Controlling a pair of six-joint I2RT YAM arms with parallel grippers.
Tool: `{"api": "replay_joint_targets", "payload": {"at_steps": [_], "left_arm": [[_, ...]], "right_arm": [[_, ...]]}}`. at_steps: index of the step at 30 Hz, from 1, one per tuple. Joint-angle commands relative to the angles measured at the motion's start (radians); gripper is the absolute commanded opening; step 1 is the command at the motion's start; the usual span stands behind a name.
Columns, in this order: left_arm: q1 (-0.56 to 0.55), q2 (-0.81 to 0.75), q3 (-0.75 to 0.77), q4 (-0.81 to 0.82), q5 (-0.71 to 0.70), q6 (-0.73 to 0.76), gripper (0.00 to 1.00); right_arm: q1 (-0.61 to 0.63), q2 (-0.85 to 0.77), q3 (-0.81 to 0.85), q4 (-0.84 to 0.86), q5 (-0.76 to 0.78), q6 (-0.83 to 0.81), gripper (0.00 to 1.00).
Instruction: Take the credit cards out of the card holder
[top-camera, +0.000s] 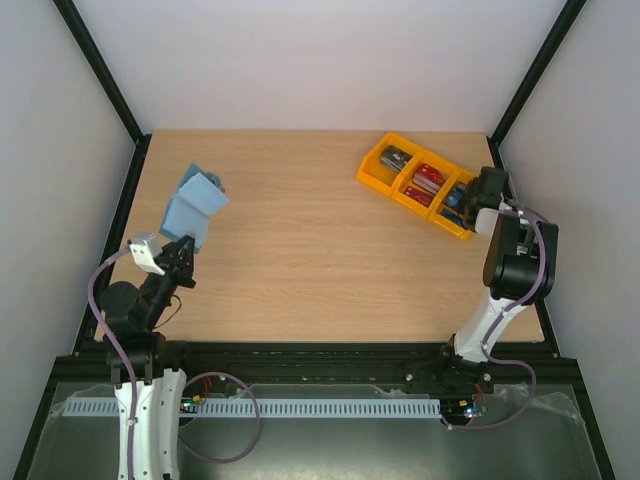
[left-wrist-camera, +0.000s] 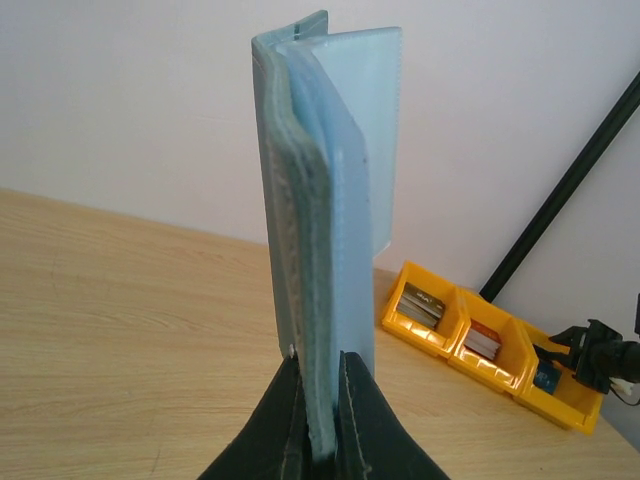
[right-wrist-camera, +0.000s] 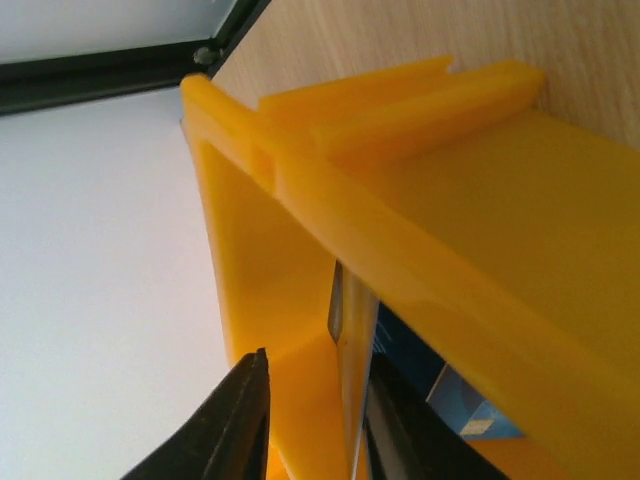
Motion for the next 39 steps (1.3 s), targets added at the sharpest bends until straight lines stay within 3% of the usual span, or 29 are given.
{"api": "replay_joint_targets", "payload": {"at_steps": [1, 10, 12, 13, 19, 24, 29, 32, 34, 37, 39], "left_arm": [[0.009, -0.006, -0.005, 0.047, -0.007, -0.009, 0.02], [0.01, -0.006, -0.005, 0.046, -0.006, -0.008, 0.02], [0.011, -0.006, -0.005, 0.047, -0.002, -0.009, 0.02], [0.012, -0.006, -0.005, 0.047, 0.0, -0.008, 0.02], [0.012, -0.006, -0.008, 0.058, 0.03, -0.01, 0.02], [0.011, -0.003, -0.01, 0.079, 0.078, -0.018, 0.02], [0.011, -0.008, -0.016, 0.125, 0.186, -0.038, 0.02], [0.012, -0.01, -0.021, 0.149, 0.246, -0.05, 0.02], [0.012, -0.009, -0.019, 0.14, 0.239, -0.053, 0.02], [0.012, -0.004, -0.012, 0.129, 0.232, -0.045, 0.02], [0.012, -0.003, -0.013, 0.141, 0.249, -0.048, 0.02]], "right_arm": [[0.003, 0.026, 0.02, 0.004, -0.008, 0.008, 0.3], [0.005, -0.056, 0.057, -0.041, -0.008, -0.039, 0.69], [0.005, -0.077, 0.073, -0.054, -0.01, -0.065, 0.95], [0.005, -0.09, 0.088, -0.065, -0.01, -0.09, 0.99], [0.033, -0.22, 0.143, -0.103, 0.001, -0.338, 0.99], [0.159, -0.337, 0.194, -0.021, -0.172, -0.674, 0.99], [0.484, -0.455, 0.257, -0.033, -0.278, -1.217, 0.99], [0.69, -0.466, 0.285, -0.081, -0.458, -1.477, 0.99], [0.835, -0.437, 0.345, -0.219, -0.543, -1.701, 0.99], [1.064, -0.358, 0.463, -0.475, -0.456, -1.982, 0.99], [1.159, -0.303, 0.528, -0.588, -0.401, -2.072, 0.99]]}}
